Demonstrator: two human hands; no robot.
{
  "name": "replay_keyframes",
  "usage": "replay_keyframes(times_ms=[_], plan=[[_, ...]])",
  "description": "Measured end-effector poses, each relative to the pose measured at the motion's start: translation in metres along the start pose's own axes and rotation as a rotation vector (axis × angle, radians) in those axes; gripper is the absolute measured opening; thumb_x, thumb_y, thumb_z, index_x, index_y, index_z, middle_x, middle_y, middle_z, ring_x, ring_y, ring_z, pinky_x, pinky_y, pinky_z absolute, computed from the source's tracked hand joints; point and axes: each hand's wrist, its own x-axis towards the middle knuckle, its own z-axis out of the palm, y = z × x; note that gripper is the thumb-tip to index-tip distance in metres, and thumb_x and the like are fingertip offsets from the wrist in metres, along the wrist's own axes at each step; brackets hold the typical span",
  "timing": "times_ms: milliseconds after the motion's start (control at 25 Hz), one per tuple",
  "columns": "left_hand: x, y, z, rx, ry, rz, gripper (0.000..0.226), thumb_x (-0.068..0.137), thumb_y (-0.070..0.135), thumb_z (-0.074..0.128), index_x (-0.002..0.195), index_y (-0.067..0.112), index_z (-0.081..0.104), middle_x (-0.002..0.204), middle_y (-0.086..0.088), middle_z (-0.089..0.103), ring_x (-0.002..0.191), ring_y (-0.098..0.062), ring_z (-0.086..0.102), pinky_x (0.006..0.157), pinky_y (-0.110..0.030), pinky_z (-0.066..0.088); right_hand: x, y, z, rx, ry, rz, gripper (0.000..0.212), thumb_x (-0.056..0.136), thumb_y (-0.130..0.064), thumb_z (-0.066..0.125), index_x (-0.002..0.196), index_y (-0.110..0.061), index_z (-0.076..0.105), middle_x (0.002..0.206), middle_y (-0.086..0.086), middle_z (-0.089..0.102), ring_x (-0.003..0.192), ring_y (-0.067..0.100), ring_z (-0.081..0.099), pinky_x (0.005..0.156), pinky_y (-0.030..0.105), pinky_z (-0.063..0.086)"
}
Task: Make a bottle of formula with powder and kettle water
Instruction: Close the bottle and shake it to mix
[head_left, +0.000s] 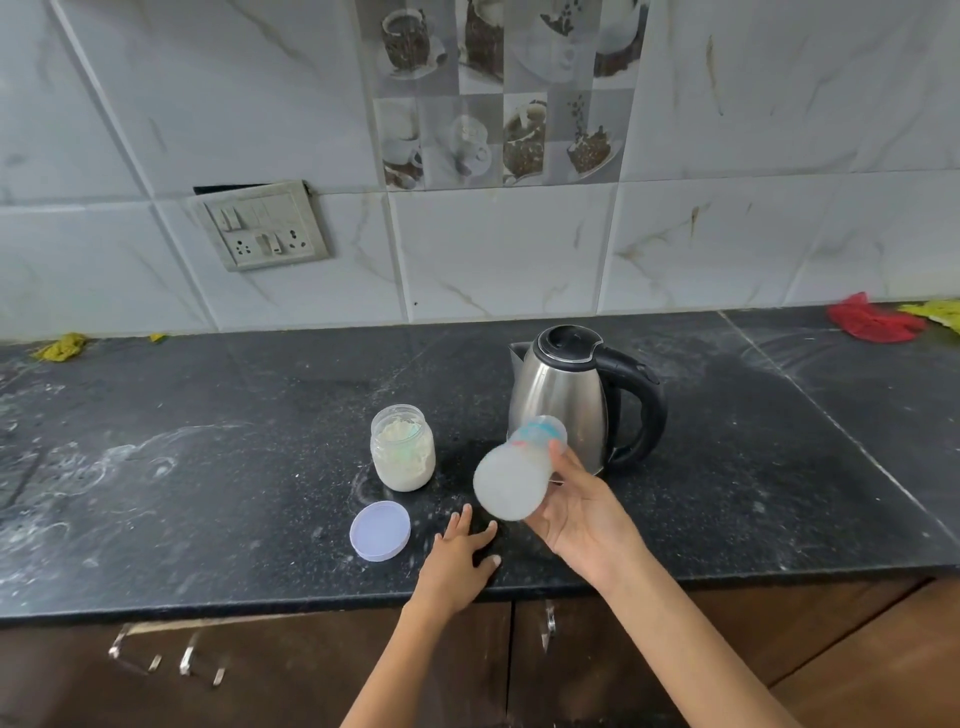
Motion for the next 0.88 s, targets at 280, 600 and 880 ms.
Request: replay_keyframes(times_ms=[280,600,880], plan=[[0.002,0.001,-0.002,0.032,-0.034,0.018,0.053,0.098,0.034,0.046,0.148,0.03,0.028,0.161,-0.004,-0.005,0.149,-0.022,-0.007,0.121,-0.043,0.003,0.006,-0.011,-0.001,0.087,0.089,0.086,0.054,0.076,-0.03,0.072,0.123,-0.008,0.059,0.106,0.019,0.074,0.091,0.034,0.075,0.061,0.041,0.063],[0.0,0.002,-0.005,0.019,-0.041,0.015,0.05,0.098,0.032,0.047,0.146,0.028,0.033,0.162,-0.003,-0.004,0.149,-0.021,-0.006,0.121,-0.043,0.003,0.004,-0.01,-0.007,-0.236,0.123,0.124,0.04,0.095,-0.022,0.057,0.134,-0.017,0.048,0.114,0.016,0.069,0.096,0.029,0.073,0.075,0.044,0.062],[-0.001,0.003,-0.005,-0.018,0.012,-0.004,0.051,0.097,0.03,0.049,0.145,0.024,0.034,0.16,-0.004,0.017,0.149,-0.024,0.01,0.121,-0.043,0.011,0.002,-0.015,-0.007,-0.573,-0.054,-0.081,0.101,0.075,-0.006,0.075,0.146,-0.051,0.018,0.127,0.008,0.062,0.109,0.027,0.07,0.07,0.05,0.061]])
